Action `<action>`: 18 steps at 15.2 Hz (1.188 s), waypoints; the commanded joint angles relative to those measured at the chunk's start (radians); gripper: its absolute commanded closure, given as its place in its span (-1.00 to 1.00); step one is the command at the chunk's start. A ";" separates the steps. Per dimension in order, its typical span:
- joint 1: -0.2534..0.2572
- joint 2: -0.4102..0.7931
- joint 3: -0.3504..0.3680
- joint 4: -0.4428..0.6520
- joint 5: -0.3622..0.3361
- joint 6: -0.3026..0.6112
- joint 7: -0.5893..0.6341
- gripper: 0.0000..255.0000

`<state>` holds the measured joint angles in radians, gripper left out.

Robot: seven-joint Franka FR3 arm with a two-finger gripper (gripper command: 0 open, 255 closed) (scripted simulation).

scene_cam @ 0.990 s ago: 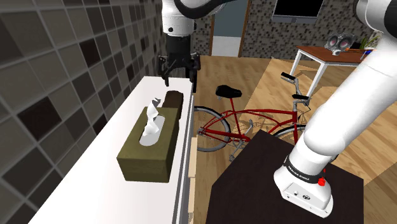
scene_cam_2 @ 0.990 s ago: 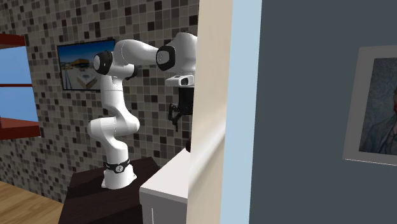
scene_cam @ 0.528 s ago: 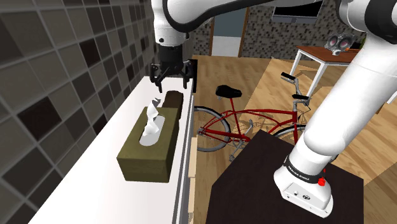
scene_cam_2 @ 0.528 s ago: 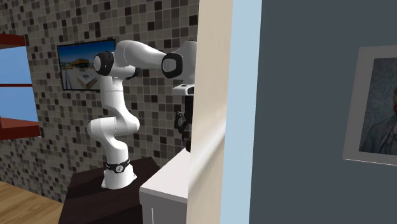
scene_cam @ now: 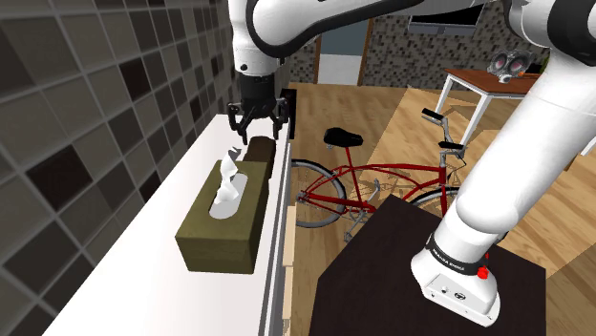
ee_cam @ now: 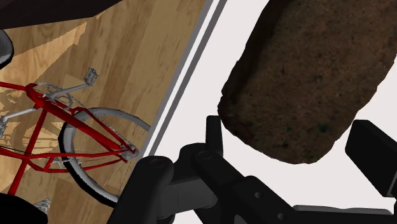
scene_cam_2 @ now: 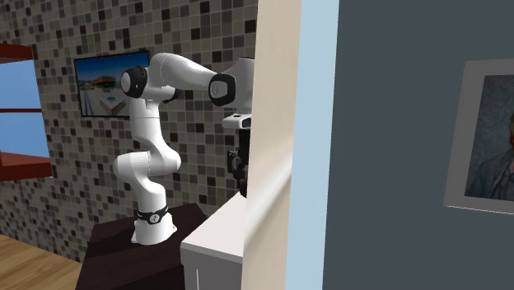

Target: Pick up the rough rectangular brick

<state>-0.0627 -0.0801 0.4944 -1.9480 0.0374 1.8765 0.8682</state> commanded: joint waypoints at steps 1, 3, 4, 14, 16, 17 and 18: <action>0.000 0.001 0.000 -0.001 0.000 0.000 0.000 1.00; 0.000 0.001 0.000 -0.001 0.000 0.001 0.000 1.00; 0.000 0.001 0.000 -0.001 0.000 0.001 0.000 1.00; -0.001 -0.004 -0.002 0.116 0.001 -0.120 0.001 1.00; -0.001 -0.002 -0.002 0.144 0.000 -0.147 0.002 1.00; -0.001 -0.001 -0.002 0.159 -0.001 -0.161 0.002 1.00; -0.001 0.000 -0.002 0.174 -0.001 -0.174 0.003 1.00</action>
<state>-0.0649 -0.0820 0.4913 -1.7895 0.0370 1.7152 0.8684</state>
